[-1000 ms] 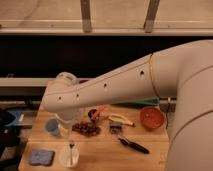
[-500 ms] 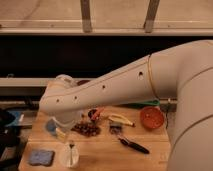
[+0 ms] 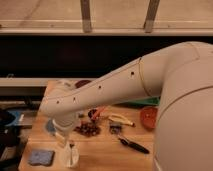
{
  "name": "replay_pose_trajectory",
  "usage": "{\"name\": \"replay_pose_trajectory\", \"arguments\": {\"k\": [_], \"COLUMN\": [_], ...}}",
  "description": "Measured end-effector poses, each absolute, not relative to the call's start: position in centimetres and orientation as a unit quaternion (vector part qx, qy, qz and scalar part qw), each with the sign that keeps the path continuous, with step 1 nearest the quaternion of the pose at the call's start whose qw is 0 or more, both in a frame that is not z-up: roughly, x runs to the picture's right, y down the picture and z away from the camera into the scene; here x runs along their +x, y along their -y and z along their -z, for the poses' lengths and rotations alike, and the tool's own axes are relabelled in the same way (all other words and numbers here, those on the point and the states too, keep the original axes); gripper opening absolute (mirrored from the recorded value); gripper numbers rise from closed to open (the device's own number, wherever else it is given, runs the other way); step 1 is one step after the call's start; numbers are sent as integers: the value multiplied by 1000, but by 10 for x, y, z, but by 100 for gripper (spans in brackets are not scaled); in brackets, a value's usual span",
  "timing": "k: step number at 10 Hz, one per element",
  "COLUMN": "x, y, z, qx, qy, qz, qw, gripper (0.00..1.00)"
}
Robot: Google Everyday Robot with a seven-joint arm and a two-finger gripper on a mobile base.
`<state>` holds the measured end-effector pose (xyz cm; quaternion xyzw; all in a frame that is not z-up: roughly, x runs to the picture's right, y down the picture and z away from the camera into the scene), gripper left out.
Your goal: Place fork in plastic cup
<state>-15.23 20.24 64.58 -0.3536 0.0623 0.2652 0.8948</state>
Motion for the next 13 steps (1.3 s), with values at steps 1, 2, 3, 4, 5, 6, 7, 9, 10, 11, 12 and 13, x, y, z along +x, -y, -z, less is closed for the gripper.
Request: {"name": "replay_pose_trajectory", "arguments": {"k": [1, 2, 3, 4, 5, 6, 7, 9, 10, 11, 12, 13], "x": [-153, -152, -152, -151, -150, -151, -151, -150, -150, -150, -150, -151], "y": [-207, -212, -217, -223, -229, -234, -239, -245, -246, -246, -247, -247], "z": [-647, -649, -651, -654, -657, -660, -663, -667, -668, -668, -668, -667], "qx": [-359, -365, -370, -378, -385, -392, -398, -405, -405, -404, -403, -403], "qy": [-64, -66, -68, -71, -74, -76, -78, -82, -83, -84, -87, -88], "qz": [-265, -267, -267, -269, -269, -269, -269, -270, -271, -272, -270, -268], "qw": [892, 889, 887, 883, 880, 876, 873, 870, 869, 869, 870, 871], "gripper": [71, 71, 71, 71, 71, 71, 71, 70, 62, 52, 41, 32]}}
